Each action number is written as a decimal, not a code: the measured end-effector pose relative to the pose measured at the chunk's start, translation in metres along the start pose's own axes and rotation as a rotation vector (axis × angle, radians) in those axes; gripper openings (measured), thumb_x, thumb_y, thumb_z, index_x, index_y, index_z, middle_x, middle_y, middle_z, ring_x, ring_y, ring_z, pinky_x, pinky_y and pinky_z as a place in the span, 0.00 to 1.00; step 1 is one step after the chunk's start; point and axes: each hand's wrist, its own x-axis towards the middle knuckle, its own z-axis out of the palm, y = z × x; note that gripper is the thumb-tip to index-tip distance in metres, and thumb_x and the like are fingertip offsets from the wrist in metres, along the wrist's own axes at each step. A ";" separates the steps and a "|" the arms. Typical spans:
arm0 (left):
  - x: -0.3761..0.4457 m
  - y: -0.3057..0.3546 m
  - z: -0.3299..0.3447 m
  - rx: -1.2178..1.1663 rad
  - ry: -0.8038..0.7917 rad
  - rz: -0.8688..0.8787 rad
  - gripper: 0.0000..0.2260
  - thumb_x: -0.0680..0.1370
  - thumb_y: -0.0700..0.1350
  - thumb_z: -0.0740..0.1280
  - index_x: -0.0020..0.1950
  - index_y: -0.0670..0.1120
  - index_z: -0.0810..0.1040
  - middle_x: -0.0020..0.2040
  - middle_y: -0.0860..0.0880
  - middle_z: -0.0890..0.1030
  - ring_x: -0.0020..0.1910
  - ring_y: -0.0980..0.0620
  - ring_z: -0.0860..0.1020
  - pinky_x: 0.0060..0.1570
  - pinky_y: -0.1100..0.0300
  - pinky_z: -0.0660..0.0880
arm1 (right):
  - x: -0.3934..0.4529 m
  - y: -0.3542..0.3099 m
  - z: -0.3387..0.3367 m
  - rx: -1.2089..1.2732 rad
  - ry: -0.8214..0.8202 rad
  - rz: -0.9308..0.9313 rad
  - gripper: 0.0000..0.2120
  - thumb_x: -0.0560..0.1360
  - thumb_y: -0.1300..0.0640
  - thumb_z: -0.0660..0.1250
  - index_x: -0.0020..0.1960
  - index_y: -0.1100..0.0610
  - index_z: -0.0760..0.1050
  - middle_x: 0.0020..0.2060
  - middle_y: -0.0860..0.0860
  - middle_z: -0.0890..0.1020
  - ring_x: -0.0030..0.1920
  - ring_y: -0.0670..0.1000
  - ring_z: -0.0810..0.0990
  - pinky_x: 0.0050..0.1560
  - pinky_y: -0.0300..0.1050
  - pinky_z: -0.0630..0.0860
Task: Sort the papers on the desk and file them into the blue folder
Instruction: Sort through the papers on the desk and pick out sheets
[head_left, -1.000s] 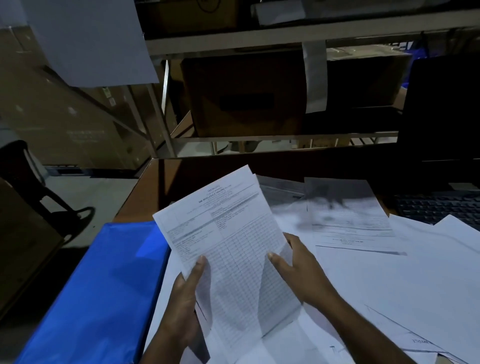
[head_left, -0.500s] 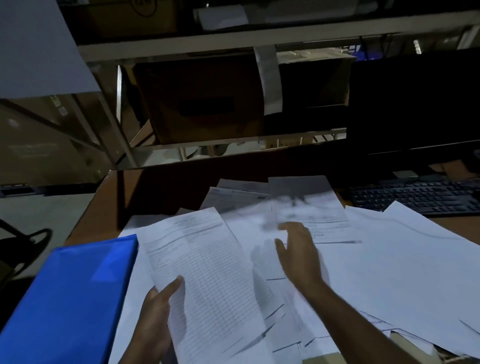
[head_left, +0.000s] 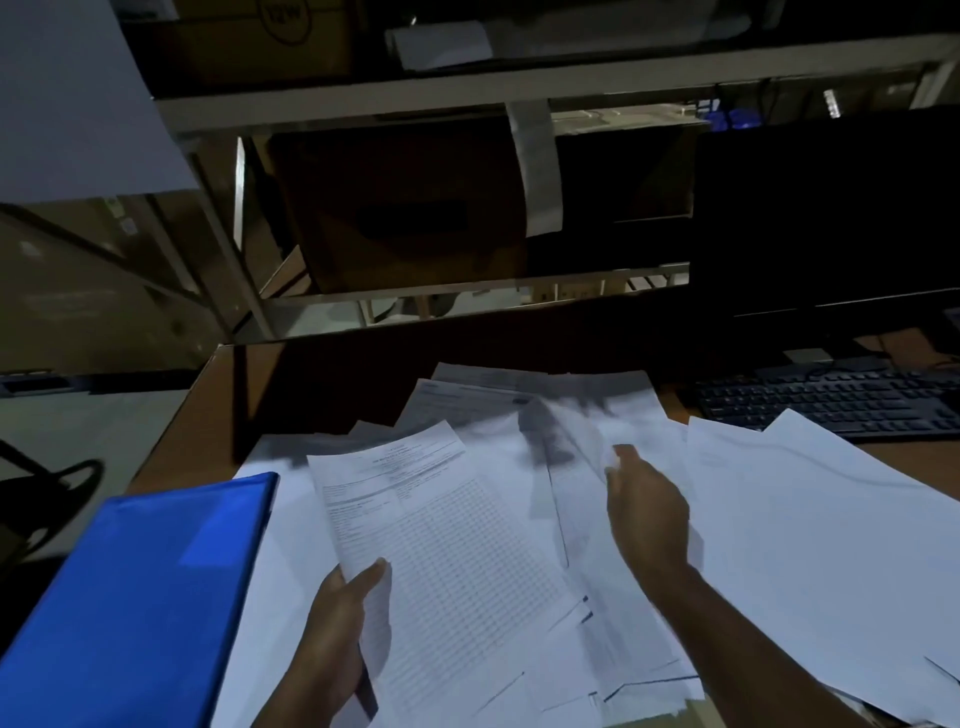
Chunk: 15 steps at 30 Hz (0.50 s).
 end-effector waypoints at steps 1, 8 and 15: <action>0.004 -0.003 -0.001 0.002 0.016 0.000 0.12 0.77 0.40 0.73 0.61 0.44 0.83 0.58 0.39 0.86 0.57 0.37 0.84 0.60 0.42 0.78 | -0.002 -0.007 -0.006 0.034 0.012 -0.014 0.15 0.81 0.58 0.64 0.66 0.57 0.74 0.46 0.54 0.85 0.45 0.56 0.84 0.43 0.46 0.77; -0.013 0.002 0.008 -0.085 -0.005 0.029 0.24 0.73 0.44 0.77 0.68 0.46 0.78 0.66 0.40 0.82 0.64 0.36 0.80 0.69 0.37 0.74 | -0.041 -0.097 -0.043 0.912 -0.780 0.168 0.20 0.82 0.56 0.65 0.72 0.55 0.68 0.57 0.55 0.83 0.49 0.58 0.86 0.47 0.53 0.84; -0.050 0.027 0.024 0.062 -0.144 -0.098 0.21 0.78 0.48 0.69 0.26 0.47 0.70 0.31 0.42 0.68 0.22 0.48 0.71 0.22 0.62 0.69 | -0.042 -0.090 -0.015 0.701 -0.814 -0.214 0.20 0.81 0.54 0.66 0.70 0.42 0.71 0.69 0.40 0.73 0.66 0.42 0.75 0.62 0.41 0.77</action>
